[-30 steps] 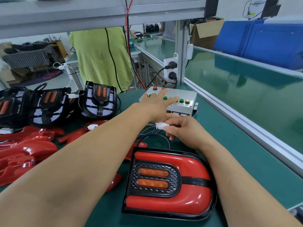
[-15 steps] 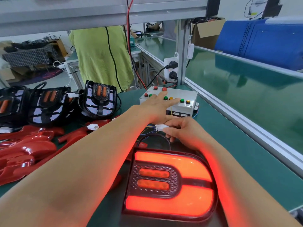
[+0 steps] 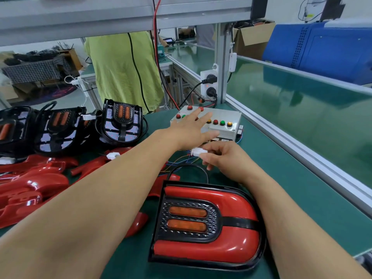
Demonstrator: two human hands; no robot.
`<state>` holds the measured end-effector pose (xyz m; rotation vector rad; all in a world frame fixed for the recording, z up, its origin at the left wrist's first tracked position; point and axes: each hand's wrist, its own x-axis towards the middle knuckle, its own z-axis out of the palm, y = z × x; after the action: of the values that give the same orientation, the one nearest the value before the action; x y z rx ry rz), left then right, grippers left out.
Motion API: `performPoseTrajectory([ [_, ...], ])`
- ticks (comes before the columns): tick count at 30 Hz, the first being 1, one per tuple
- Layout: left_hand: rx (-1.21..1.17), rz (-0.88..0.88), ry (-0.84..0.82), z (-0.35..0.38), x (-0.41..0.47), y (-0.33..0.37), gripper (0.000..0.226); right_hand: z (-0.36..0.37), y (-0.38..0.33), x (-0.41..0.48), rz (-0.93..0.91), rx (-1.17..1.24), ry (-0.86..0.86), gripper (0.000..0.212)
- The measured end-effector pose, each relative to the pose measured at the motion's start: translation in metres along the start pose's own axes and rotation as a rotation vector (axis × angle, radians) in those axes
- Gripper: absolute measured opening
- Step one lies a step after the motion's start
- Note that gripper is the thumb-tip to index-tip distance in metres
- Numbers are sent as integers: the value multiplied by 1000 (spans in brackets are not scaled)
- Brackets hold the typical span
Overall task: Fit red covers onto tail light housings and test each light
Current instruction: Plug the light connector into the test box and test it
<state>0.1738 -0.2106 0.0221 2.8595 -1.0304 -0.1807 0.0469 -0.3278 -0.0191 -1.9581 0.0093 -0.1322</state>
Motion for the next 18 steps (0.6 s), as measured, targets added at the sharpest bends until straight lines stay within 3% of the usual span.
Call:
performPoseTrajectory([
  [4,-37,14,121,-6,-13,4,64,0,-1,0,-14,10,16,8],
  [9,-429,27,341,-15,-50,1,39,1,-1,1,-39,43,33,12],
  [13,-575,28,229,-8,-76,-5,22,0,-1,1,-61,36,38,11],
  [18,-455,71,195,3,-89,-5,27,-1,-2,-1,-91,20,33,13],
])
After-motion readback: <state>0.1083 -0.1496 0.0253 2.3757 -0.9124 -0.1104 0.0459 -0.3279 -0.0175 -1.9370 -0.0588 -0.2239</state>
